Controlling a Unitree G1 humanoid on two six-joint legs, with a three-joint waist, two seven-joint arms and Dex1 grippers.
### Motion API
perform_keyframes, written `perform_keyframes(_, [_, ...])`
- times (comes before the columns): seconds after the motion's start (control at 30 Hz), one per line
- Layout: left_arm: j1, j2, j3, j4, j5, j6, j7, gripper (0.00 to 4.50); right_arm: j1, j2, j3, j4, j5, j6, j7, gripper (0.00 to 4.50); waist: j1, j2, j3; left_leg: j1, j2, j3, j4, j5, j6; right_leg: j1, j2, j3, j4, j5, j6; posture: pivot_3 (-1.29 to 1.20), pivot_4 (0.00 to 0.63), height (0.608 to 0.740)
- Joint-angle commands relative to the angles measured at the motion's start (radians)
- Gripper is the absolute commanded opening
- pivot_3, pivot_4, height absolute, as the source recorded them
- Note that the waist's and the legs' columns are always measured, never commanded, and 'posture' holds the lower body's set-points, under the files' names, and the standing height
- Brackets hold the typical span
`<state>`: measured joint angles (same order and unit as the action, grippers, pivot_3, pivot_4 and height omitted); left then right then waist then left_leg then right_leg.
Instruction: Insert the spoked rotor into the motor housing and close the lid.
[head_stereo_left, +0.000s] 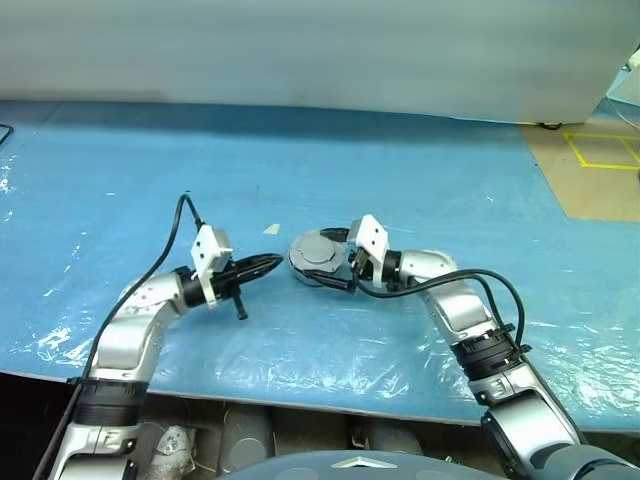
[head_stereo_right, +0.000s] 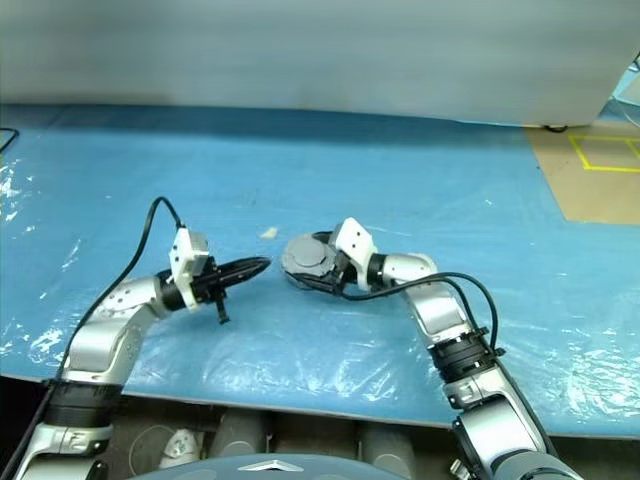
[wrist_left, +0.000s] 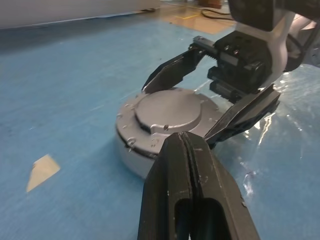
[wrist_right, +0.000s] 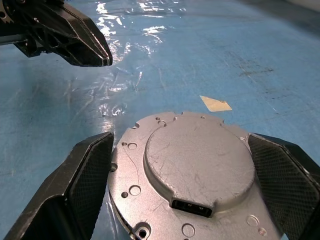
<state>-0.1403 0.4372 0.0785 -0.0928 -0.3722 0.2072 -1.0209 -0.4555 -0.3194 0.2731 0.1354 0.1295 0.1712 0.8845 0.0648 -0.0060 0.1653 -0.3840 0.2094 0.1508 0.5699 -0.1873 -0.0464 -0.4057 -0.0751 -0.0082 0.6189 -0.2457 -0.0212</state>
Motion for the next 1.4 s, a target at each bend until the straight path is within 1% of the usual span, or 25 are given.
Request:
perform_keyframes(0.03, [0.023,0.012,0.028,0.011,0.019,-0.092,0.035,0.00,-0.022,0.012,0.005,0.023,-0.019,0.002,-0.019,4.49,0.000,0.000,0.000,0.001,0.000,0.000,0.000,0.000,0.000,0.001,0.000,0.000,0.000,0.000,0.000,0.00,0.150,0.740])
perform_keyframes(0.23, [0.032,0.011,0.018,0.051,0.043,-0.169,0.076,0.00,-0.025,0.018,0.013,0.040,-0.021,0.026,-0.010,4.49,0.000,0.000,0.000,0.003,0.000,0.001,0.001,0.000,0.000,0.001,0.000,0.001,0.001,0.000,0.000,0.00,0.150,0.740])
perform_keyframes(0.37, [0.017,0.008,0.003,0.059,0.042,-0.174,0.086,0.00,-0.005,0.030,-0.017,-0.035,0.094,0.139,0.053,4.49,0.000,0.000,0.000,0.005,0.000,0.001,0.001,0.000,0.000,0.003,0.000,0.002,0.001,0.000,0.000,0.00,0.150,0.740])
perform_keyframes(0.53, [-0.001,0.007,-0.011,0.074,0.042,-0.179,0.090,0.00,0.002,0.026,-0.018,-0.069,0.109,0.199,0.059,4.49,0.000,0.000,0.000,0.005,0.000,0.001,0.000,0.000,0.000,0.003,0.000,0.002,0.001,0.000,0.000,0.00,0.150,0.740])
perform_keyframes(0.67, [-0.009,0.006,-0.020,0.080,0.043,-0.179,0.092,0.00,-0.012,0.038,-0.007,-0.044,0.048,0.166,-0.001,4.49,-0.001,0.000,0.000,0.005,0.000,0.001,0.000,0.000,0.000,0.002,0.001,0.002,0.001,0.000,0.000,0.00,0.150,0.740])
perform_keyframes(0.77, [-0.013,0.007,-0.024,0.083,0.042,-0.180,0.096,0.00,-0.016,0.022,0.045,-0.006,-0.044,0.073,-0.023,4.49,-0.001,0.000,0.000,0.005,0.000,0.001,0.000,0.000,0.000,0.002,0.000,0.002,0.002,0.000,0.000,0.00,0.150,0.740])
perform_keyframes(0.83, [-0.016,0.008,-0.025,0.084,0.042,-0.180,0.099,0.00,-0.014,0.017,0.070,0.012,-0.077,0.035,-0.023,4.49,-0.001,0.000,0.000,0.005,0.000,0.001,0.001,0.000,0.000,0.002,0.000,0.002,0.002,0.000,0.000,0.00,0.150,0.740])
perform_keyframes(1.13, [-0.017,0.006,-0.030,0.078,0.043,-0.184,0.112,0.00,-0.020,0.044,0.068,0.035,-0.073,0.022,-0.025,4.49,-0.008,0.000,0.000,0.006,0.000,0.002,0.001,0.000,0.000,0.003,0.000,0.003,0.003,0.000,0.000,0.00,0.150,0.740])
perform_keyframes(1.23, [-0.016,0.007,-0.031,0.079,0.043,-0.187,0.116,0.00,-0.020,0.060,0.044,0.026,-0.029,0.071,-0.016,4.49,-0.014,0.000,0.000,0.005,0.000,0.002,0.001,0.000,0.000,0.003,0.000,0.003,0.003,0.000,0.000,0.00,0.150,0.740])
perform_keyframes(1.33, [-0.017,0.007,-0.037,0.079,0.047,-0.189,0.117,0.00,-0.022,0.080,0.014,0.016,0.027,0.158,-0.008,4.49,-0.018,0.000,0.000,0.005,0.000,0.002,0.001,0.000,0.000,0.003,0.000,0.003,0.003,0.000,0.000,0.00,0.150,0.740])
perform_keyframes(1.4, [-0.018,0.007,-0.039,0.080,0.048,-0.190,0.117,0.00,-0.022,0.084,0.010,0.005,0.041,0.190,-0.003,4.11,-0.019,0.000,0.000,0.005,0.000,0.002,0.001,0.000,0.000,0.003,0.000,0.003,0.003,0.000,0.000,0.00,0.150,0.740])
